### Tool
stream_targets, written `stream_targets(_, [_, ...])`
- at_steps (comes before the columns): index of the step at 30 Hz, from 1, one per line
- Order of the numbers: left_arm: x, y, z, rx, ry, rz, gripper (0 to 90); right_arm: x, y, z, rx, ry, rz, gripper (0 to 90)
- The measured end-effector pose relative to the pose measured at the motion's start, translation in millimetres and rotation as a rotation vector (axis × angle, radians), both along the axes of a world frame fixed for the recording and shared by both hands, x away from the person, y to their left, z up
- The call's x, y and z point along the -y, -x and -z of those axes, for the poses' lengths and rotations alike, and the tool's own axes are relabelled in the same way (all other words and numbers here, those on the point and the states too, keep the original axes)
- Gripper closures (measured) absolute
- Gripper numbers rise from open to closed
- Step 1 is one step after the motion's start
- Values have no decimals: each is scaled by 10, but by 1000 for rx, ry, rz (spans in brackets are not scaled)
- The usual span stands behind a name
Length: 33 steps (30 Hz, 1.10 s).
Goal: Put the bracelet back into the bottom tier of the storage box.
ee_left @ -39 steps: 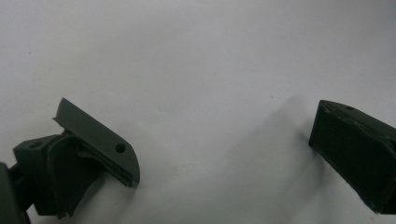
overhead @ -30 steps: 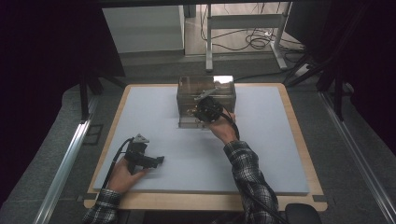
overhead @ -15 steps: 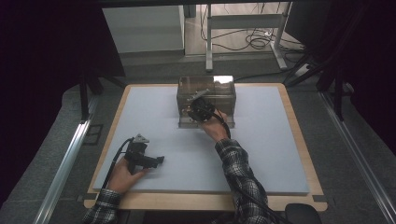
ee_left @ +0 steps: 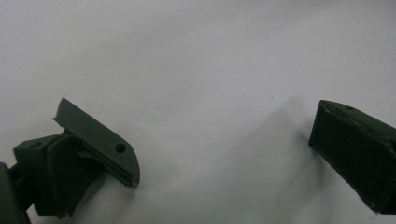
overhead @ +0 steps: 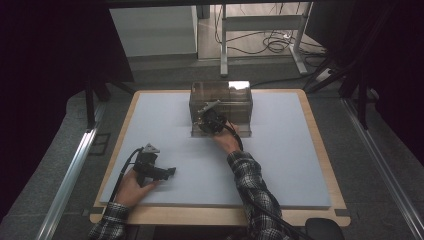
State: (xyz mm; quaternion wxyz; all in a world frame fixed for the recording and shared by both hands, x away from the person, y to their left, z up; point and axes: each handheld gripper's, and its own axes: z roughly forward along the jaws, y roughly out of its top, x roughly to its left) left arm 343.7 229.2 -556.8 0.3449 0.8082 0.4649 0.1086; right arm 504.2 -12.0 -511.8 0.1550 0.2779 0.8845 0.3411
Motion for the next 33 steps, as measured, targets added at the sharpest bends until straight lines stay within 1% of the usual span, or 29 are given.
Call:
stream_targets(2, [0,0,0,0,0,0,0,-10,3,16,-4,-5,0,744])
stream_targets(3, [0,0,0,0,0,0,0,-16,4,19,-5,-9,4,697])
stream_targets(4, [0,0,0,0,0,0,0,-18,4,15,-2,-12,7,686])
stream_targets(11, [0,0,0,0,0,-1,0,16,21,-73,13,-26,20,649])
stream_targets(15, [0,0,0,0,0,0,0,38,45,-87,10,-37,25,630])
stream_targets(24, [-1,-1,0,0,-1,1,0,90,113,-146,4,-55,17,575])
stream_targets(33, [-1,0,0,1,-1,0,0,84,186,-214,13,-50,-6,527])
